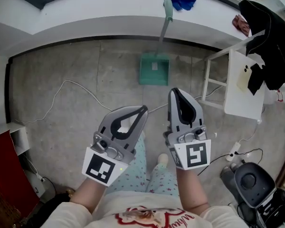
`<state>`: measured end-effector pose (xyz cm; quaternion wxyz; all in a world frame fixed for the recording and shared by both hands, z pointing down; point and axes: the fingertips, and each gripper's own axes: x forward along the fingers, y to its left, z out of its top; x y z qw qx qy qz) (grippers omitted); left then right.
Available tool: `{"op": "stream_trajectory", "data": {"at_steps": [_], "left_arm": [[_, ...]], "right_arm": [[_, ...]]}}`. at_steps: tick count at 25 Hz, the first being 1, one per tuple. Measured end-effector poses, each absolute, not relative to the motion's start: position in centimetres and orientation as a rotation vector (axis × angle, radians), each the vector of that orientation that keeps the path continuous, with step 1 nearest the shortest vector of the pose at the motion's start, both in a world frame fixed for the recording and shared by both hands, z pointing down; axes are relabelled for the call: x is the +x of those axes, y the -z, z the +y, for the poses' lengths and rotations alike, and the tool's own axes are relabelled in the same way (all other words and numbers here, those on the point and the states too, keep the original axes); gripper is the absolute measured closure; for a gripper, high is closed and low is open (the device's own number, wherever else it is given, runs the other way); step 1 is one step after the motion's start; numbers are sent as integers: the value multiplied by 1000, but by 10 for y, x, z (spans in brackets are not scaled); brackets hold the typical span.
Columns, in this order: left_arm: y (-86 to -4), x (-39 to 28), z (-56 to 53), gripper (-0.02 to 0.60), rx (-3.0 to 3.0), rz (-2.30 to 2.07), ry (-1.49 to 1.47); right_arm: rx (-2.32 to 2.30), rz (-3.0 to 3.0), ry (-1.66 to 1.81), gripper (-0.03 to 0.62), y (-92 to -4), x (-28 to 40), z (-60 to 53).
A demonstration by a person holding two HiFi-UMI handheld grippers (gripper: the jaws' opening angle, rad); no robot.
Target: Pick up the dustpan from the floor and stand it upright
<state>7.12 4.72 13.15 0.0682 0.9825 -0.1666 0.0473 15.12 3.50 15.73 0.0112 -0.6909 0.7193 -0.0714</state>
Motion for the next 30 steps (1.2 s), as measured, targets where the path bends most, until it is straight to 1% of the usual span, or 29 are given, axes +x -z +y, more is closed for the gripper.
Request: {"op": "stream_trajectory", "data": {"at_steps": [3, 6, 9, 12, 14, 17, 21, 26, 30], "left_arm": [[-122, 67, 80, 560, 2943, -576, -77], [-96, 74, 135, 560, 2856, -627, 71], [-54, 83, 212, 560, 2821, -578, 177], [-2, 89, 271, 560, 2847, -523, 249], [33, 80, 305, 560, 2880, -511, 273], [74, 48, 348, 560, 2917, -506, 271], [110, 9, 377, 560, 2948, -479, 311], [124, -33, 394, 560, 2947, -423, 363], [124, -85, 409, 560, 2988, -384, 350]], "right_arm": [[-2105, 2252, 206, 568, -139, 147, 83], [-2056, 2333, 189, 566, -118, 143, 154], [-2034, 2392, 198, 566, -84, 146, 232], [-1999, 2430, 83, 566, -27, 149, 282], [-1979, 2444, 49, 568, 6, 142, 313], [-1928, 2487, 41, 566, 45, 109, 355], [-1862, 2528, -18, 566, 79, 61, 376], [-1859, 2545, 2, 566, 85, 1, 393], [-1839, 2487, 50, 566, 85, -62, 397]]}}
